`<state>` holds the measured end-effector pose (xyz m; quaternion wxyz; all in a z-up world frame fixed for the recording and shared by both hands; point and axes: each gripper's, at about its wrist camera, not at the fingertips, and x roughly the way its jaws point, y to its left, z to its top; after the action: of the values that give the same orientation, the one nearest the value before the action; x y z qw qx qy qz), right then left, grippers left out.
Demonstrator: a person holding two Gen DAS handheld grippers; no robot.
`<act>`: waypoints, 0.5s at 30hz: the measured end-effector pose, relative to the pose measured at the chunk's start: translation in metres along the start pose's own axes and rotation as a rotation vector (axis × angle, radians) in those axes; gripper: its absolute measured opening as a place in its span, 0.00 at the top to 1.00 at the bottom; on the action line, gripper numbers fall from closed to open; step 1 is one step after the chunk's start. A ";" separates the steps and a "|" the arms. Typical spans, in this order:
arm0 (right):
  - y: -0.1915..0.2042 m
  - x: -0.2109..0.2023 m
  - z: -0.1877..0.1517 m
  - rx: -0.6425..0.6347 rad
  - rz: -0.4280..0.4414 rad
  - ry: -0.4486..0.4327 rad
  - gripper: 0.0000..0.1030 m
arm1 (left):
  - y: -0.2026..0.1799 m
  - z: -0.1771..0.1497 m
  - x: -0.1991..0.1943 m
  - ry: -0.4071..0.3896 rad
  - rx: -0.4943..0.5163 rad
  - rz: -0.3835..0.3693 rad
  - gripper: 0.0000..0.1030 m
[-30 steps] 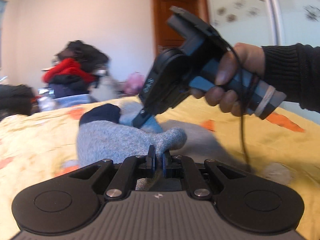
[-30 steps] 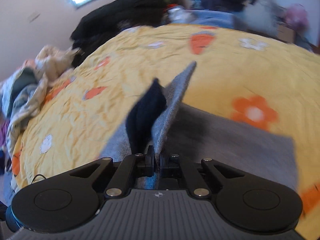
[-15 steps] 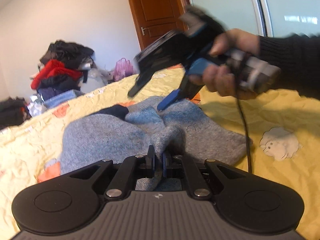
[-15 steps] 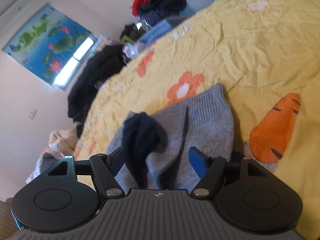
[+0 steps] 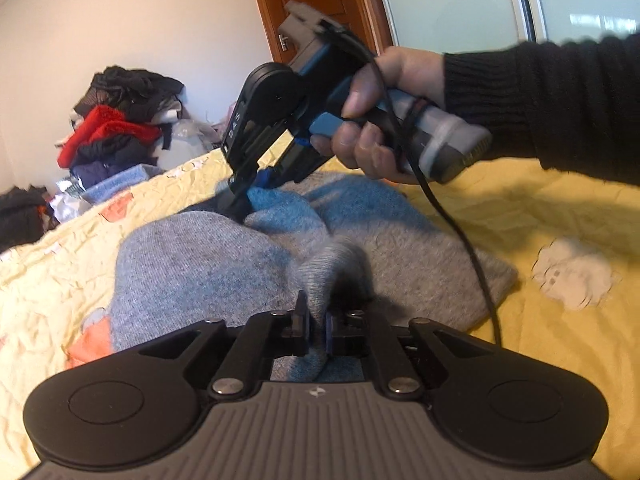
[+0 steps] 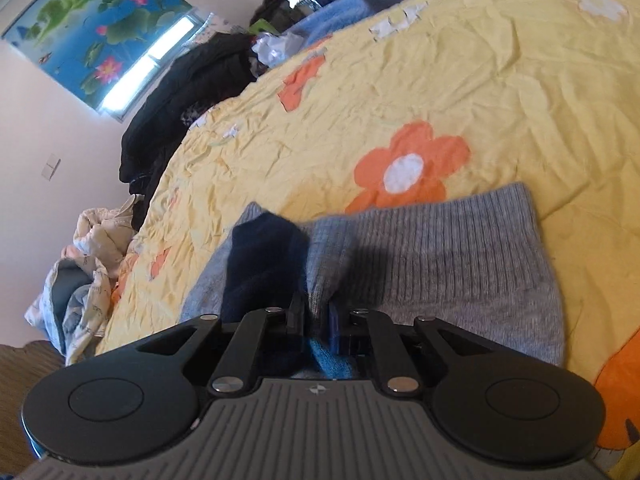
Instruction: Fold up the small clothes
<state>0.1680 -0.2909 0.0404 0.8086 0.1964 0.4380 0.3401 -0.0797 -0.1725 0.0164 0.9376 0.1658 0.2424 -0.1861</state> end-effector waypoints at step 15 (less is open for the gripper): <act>-0.063 -0.079 -0.015 0.084 -0.173 -0.137 0.50 | -0.025 0.008 -0.008 -0.014 0.069 -0.225 0.90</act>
<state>0.1487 -0.3915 0.0388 0.8541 0.2144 0.4109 0.2361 -0.0939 -0.1949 0.0217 0.9063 0.1684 0.2463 -0.2995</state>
